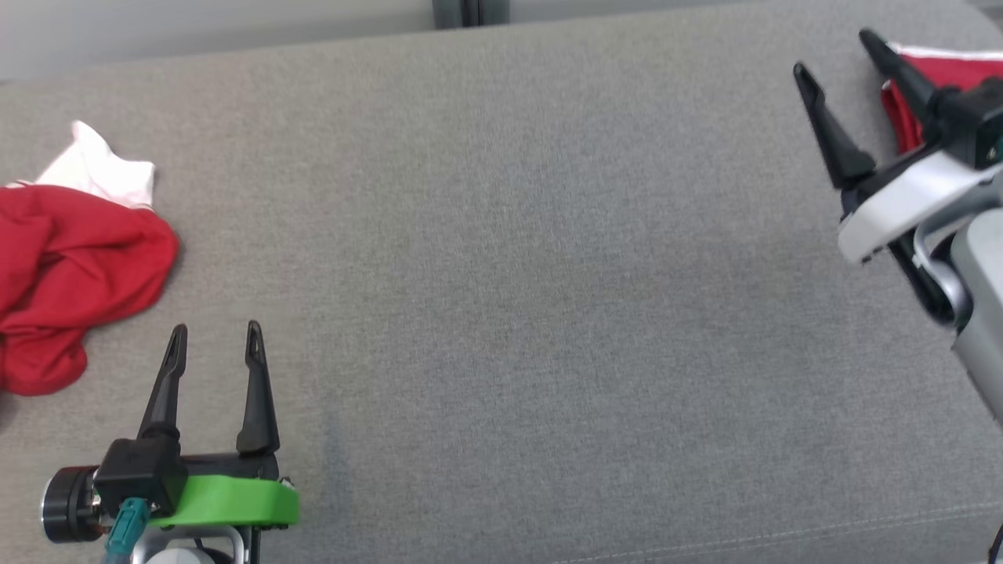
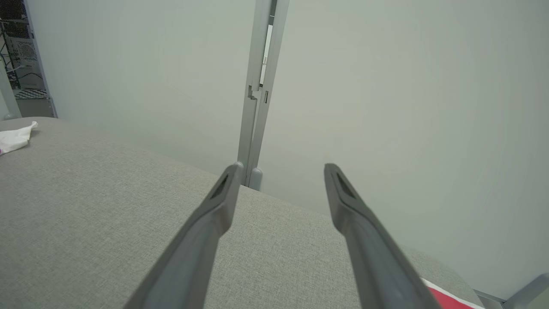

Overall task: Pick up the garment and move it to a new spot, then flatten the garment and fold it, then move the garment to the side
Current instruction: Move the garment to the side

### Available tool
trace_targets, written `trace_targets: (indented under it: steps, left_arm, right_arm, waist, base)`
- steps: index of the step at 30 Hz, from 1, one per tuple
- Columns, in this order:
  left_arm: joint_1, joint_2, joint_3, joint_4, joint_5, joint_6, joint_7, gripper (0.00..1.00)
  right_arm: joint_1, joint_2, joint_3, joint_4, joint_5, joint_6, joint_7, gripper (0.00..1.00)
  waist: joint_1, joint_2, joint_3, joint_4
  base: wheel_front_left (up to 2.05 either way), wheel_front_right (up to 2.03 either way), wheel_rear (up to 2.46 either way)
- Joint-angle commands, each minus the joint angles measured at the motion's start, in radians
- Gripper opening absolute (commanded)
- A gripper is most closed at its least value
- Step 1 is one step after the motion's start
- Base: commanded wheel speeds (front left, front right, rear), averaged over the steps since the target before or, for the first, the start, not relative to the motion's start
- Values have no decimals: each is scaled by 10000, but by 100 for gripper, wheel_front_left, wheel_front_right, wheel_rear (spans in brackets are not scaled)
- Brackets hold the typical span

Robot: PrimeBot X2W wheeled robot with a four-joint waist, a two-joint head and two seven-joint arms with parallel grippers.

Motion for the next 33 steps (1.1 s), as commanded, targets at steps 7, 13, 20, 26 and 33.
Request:
trace_targets:
  steps: [7, 13, 20, 26, 33]
  left_arm:
    - [549, 158, 113, 199, -235, -7, -23, 100]
    - [693, 229, 162, 242, -294, 27, -1, 100]
    - [739, 311, 207, 323, -406, 50, 15, 100]
    - [724, 370, 142, 400, -478, 37, 72, 100]
    - [664, 488, 90, 509, -518, -7, 185, 100]
  right_arm:
    - [2555, 734, -1326, -1393, -596, -19, -24, 100]
    - [4212, 1264, -2248, -2189, -830, -19, -25, 100]
    - [5812, 2176, -3373, -3016, -1424, -19, -16, 100]
    - [6754, 2823, -3928, -3440, -1703, -19, 26, 100]
    - [7373, 3370, -4387, -3540, -1837, -19, 30, 100]
  waist:
    - [1, 0, -1568, 132]
    - [1, 0, -1820, 22]
    - [1, 0, -2014, -91]
    - [1, 0, -2143, -60]
    - [1, 0, -2299, 45]
  base:
    - [0, 0, 0]
    - [0, 0, 0]
    - [0, 0, 0]
    - [0, 0, 0]
    - [0, 0, 0]
